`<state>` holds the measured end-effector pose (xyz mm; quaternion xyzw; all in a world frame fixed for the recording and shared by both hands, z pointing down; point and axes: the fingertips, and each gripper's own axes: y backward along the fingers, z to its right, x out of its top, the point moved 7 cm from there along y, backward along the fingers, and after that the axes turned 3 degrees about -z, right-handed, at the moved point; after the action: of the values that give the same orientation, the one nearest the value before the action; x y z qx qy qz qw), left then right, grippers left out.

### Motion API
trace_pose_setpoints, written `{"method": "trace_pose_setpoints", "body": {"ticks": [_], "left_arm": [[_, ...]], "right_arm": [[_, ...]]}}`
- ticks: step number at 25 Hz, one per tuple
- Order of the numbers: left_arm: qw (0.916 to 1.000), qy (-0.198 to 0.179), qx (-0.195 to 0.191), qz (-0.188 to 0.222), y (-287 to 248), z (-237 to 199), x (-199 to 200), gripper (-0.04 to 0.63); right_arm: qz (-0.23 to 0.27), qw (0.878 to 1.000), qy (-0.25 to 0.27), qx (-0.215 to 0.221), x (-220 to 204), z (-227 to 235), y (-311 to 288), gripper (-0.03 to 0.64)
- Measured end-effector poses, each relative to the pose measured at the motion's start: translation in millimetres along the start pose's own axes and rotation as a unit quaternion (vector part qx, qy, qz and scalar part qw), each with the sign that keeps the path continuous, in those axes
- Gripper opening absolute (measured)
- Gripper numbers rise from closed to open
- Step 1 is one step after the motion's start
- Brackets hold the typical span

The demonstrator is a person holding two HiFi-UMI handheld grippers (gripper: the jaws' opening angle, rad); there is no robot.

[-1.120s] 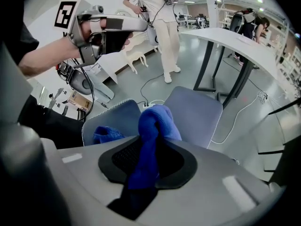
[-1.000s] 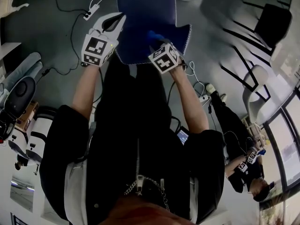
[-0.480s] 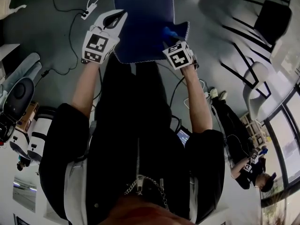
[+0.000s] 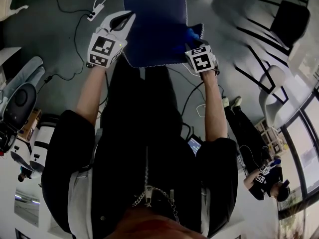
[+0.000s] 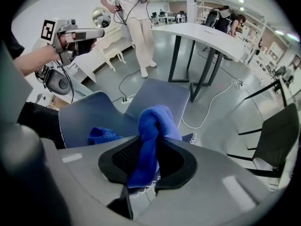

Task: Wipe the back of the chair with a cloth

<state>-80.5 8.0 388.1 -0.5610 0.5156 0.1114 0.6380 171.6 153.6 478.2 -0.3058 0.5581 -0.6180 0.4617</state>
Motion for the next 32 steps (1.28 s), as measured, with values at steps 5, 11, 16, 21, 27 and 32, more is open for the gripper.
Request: {"method": "trace_pose_setpoints", "body": {"ticks": [5,11,16,21,27,32], "left_arm": [[1.0000,0.005,0.003,0.002,5,-7,-5,0.011],[0.9998,0.018,0.013,0.003,14,-21,-16,0.011],[0.9993,0.028,0.023,0.003,25,-32,-23,0.011],[0.9984,0.041,0.040,-0.001,42,-49,-32,0.011],[0.9970,0.055,0.055,-0.008,53,-66,-49,0.011],[0.9962,0.063,0.060,-0.013,59,-73,-60,0.011]], "right_arm": [[0.010,0.999,0.023,-0.031,15,-3,6,0.097],[0.074,0.995,0.062,0.011,82,-46,15,0.097],[0.093,0.989,0.104,0.055,132,-90,0,0.097],[0.100,0.983,0.116,0.099,167,-130,-19,0.098],[0.081,0.977,0.135,0.141,183,-168,-62,0.098],[0.036,0.976,0.145,0.160,171,-188,-95,0.098]]}}
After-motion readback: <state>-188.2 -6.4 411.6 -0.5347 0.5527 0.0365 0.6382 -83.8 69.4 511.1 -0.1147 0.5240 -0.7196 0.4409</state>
